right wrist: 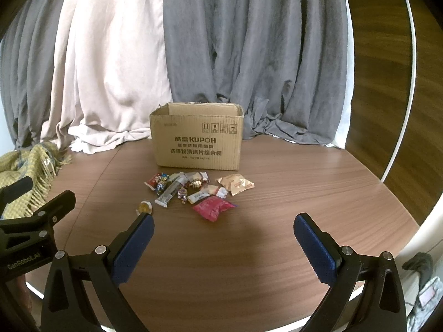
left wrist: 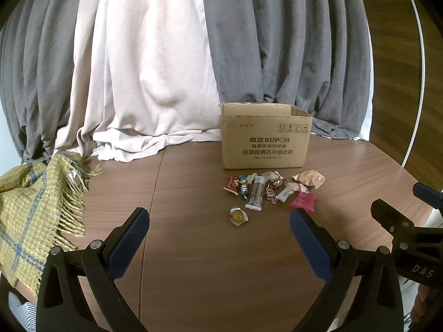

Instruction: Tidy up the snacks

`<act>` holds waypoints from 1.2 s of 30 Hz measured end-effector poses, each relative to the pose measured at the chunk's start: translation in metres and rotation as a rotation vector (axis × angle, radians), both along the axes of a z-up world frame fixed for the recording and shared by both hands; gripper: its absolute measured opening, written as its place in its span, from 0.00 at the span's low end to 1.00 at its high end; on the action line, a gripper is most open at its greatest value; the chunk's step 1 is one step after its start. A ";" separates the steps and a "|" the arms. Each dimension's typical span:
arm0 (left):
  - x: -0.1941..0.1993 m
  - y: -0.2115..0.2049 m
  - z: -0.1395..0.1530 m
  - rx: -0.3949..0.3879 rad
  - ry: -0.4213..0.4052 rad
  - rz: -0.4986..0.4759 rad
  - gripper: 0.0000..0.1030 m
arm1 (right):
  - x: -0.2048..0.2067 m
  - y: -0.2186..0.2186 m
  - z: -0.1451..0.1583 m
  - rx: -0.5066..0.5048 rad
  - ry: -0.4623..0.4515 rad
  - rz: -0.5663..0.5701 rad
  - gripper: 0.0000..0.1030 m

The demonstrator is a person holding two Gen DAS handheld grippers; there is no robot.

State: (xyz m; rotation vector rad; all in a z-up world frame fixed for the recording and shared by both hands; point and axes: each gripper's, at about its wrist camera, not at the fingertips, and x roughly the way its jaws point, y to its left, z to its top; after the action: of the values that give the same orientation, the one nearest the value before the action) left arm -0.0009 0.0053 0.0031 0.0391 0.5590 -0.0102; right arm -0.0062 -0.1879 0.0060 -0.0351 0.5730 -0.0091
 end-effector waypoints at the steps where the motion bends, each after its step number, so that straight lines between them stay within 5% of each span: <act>1: 0.001 0.000 -0.001 0.000 0.002 0.000 1.00 | 0.001 0.000 0.000 0.000 0.001 0.001 0.99; 24: 0.054 -0.003 -0.016 0.034 0.029 -0.041 1.00 | 0.040 0.004 -0.017 -0.006 0.046 0.013 0.99; 36: 0.116 -0.011 -0.040 0.024 0.148 -0.016 0.85 | 0.112 -0.007 -0.039 0.037 0.155 0.066 0.99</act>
State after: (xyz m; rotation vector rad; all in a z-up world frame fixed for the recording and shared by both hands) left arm 0.1149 -0.0057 -0.0374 0.0664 0.7065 -0.0218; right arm 0.1060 -0.1945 -0.0330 -0.0190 0.7261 0.0690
